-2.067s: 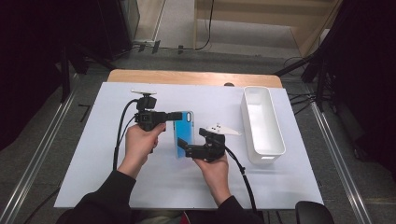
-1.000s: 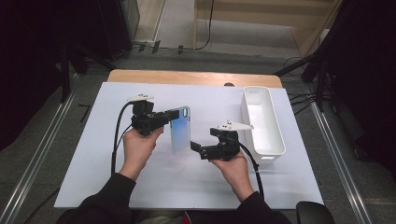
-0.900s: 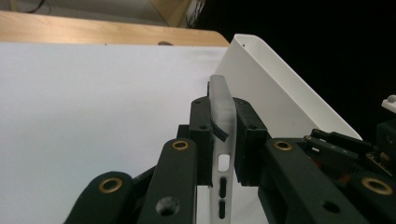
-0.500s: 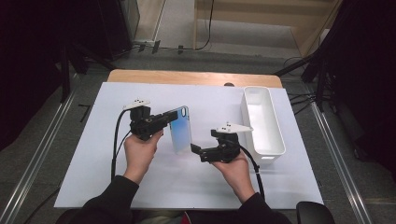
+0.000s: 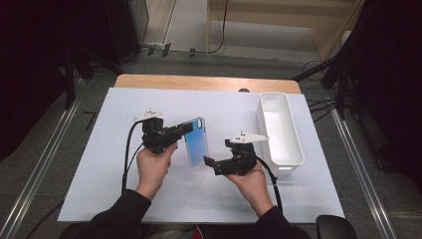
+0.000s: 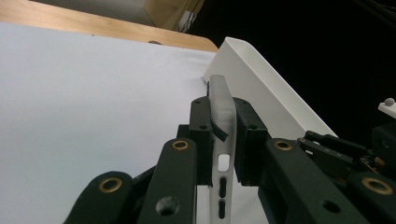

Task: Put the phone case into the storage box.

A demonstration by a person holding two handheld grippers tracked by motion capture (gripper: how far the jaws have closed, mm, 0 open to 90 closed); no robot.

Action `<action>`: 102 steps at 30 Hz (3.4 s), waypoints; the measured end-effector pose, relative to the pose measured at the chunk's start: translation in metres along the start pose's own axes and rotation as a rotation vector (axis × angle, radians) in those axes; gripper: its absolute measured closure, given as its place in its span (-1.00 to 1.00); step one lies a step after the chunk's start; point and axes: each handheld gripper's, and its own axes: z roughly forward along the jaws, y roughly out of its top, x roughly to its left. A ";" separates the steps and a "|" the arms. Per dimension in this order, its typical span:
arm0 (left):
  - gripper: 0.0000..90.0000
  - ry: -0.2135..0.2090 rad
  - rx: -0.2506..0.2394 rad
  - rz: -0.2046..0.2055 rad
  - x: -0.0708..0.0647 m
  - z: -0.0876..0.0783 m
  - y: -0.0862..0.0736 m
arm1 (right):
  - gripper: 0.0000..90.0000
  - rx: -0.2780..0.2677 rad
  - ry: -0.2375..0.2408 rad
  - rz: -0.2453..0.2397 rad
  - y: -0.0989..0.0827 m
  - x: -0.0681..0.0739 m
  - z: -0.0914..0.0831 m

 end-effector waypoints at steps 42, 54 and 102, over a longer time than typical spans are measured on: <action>0.76 -0.025 0.033 -0.062 -0.015 0.011 -0.014 | -1.00 0.073 -0.076 0.047 0.042 0.014 0.013; 0.76 -0.044 0.025 -0.075 -0.016 0.009 -0.013 | -1.00 0.081 -0.077 0.057 0.042 0.014 0.026; 0.37 -0.053 0.022 -0.111 -0.010 0.005 -0.005 | -0.67 0.125 -0.035 0.026 0.042 0.015 0.031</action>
